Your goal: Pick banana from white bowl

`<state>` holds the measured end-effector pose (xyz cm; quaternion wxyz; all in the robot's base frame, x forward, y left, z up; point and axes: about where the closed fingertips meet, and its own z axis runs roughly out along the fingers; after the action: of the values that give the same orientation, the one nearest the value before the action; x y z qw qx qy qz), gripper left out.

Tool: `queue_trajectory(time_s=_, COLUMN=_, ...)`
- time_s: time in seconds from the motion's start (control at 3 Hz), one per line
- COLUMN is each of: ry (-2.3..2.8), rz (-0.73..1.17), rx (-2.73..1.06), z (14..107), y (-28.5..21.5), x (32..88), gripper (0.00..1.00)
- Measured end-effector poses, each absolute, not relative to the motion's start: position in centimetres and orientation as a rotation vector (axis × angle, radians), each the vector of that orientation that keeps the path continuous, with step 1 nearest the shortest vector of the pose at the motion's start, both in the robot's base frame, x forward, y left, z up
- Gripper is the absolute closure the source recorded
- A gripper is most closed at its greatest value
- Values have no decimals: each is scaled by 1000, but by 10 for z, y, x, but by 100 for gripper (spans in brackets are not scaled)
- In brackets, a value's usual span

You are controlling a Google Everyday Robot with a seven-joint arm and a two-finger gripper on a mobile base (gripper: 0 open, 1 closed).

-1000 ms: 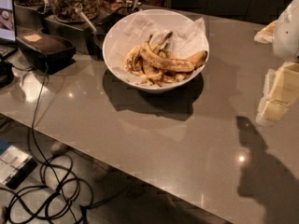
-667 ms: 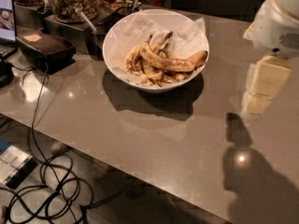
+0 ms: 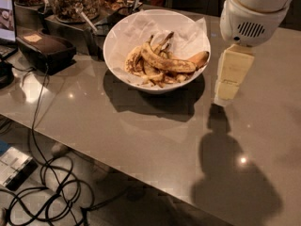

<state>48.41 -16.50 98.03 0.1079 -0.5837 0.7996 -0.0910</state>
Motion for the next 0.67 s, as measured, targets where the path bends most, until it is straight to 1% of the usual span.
queue_trajectory(time_s=0.33, ry=2325, rz=-242, rx=-1793, z=983, y=-114, x=526, gripper=0)
queue_trajectory(time_s=0.67, ry=2289, rz=-245, rx=-1779, z=985, y=-108, x=533, gripper=0)
